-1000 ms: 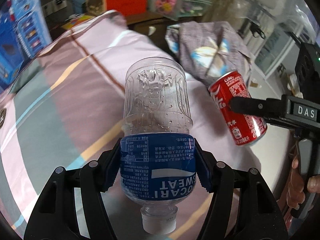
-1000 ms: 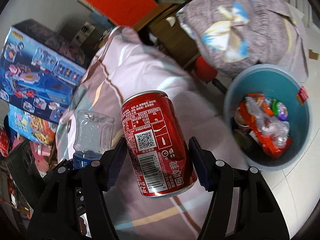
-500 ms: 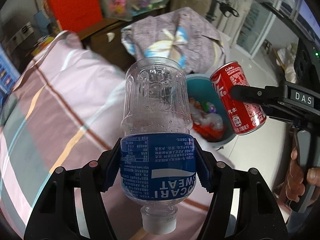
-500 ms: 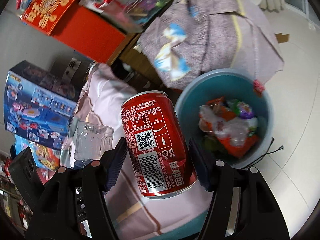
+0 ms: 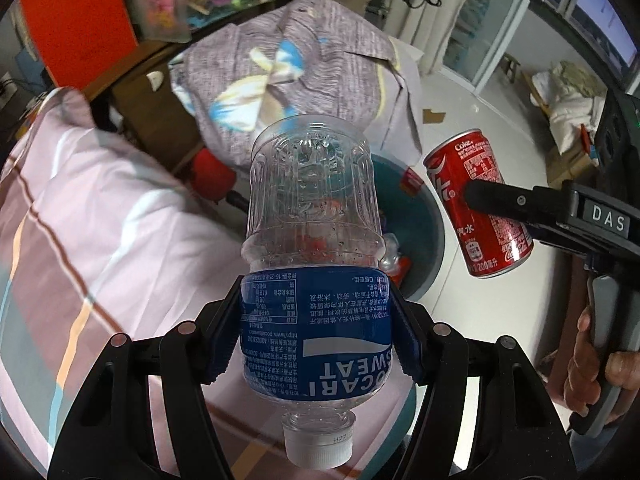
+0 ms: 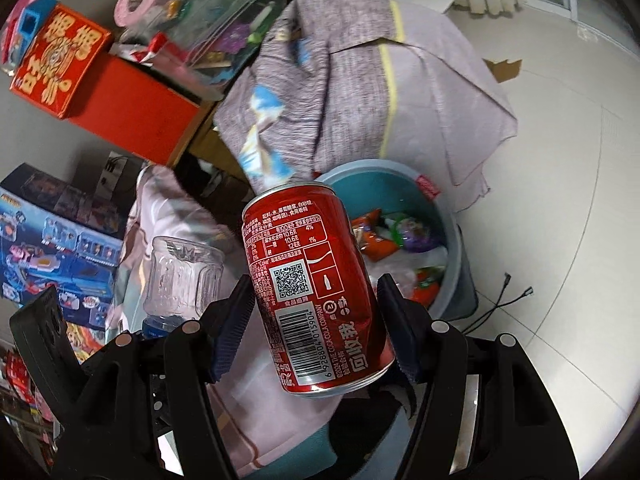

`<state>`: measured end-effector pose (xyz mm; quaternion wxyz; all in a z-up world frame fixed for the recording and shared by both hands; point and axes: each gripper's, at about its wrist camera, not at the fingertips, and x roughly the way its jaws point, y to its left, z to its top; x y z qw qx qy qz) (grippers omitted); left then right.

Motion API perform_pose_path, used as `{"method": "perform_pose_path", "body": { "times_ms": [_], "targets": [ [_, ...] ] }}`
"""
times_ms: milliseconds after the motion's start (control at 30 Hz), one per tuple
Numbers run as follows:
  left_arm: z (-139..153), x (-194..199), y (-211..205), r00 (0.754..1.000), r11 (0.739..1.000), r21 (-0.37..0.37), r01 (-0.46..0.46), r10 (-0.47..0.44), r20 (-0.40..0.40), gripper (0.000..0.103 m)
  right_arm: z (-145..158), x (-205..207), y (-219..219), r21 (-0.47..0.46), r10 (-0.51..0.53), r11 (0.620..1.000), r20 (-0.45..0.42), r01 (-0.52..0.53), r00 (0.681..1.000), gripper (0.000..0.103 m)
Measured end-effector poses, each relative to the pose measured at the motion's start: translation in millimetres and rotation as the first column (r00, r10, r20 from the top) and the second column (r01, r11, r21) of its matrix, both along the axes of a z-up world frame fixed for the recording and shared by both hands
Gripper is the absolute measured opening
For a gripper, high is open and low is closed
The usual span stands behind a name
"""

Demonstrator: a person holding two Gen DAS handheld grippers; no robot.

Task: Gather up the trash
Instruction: 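Carry the bottle and can over the teal bucket and open both tools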

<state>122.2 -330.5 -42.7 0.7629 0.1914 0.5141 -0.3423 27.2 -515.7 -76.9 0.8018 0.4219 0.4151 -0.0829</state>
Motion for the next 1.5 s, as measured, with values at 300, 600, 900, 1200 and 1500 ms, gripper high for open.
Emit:
{"method": "perform_pose_path", "body": {
  "times_ms": [300,600,900,1200,1500],
  "targets": [
    [-21,21,-36,0.999,1.000,0.001,0.019,-0.019,-0.042,0.066,-19,9,-22,-0.002,-0.028,1.000,-0.056,0.028,0.998,0.061],
    [-36,36,-60,0.996,1.000,-0.007,0.019,-0.019,-0.085,0.083,-30,18,-33,-0.001,-0.049,0.999,-0.093,0.049,0.994,0.061],
    [-38,36,-41,0.998,1.000,0.019,0.003,-0.001,-0.055,0.097,-36,35,-23,-0.006,-0.024,1.000,-0.118,0.023,0.993,0.061],
    [-38,39,-24,0.998,1.000,0.020,-0.024,0.026,-0.063,0.098,-32,49,-10,-0.030,0.005,1.000,-0.124,-0.009,0.992,0.074],
    [-24,30,-11,0.999,0.999,-0.007,-0.032,0.032,-0.033,0.098,-23,43,2,-0.067,-0.002,0.998,-0.138,-0.007,0.990,0.085]
  ]
}}
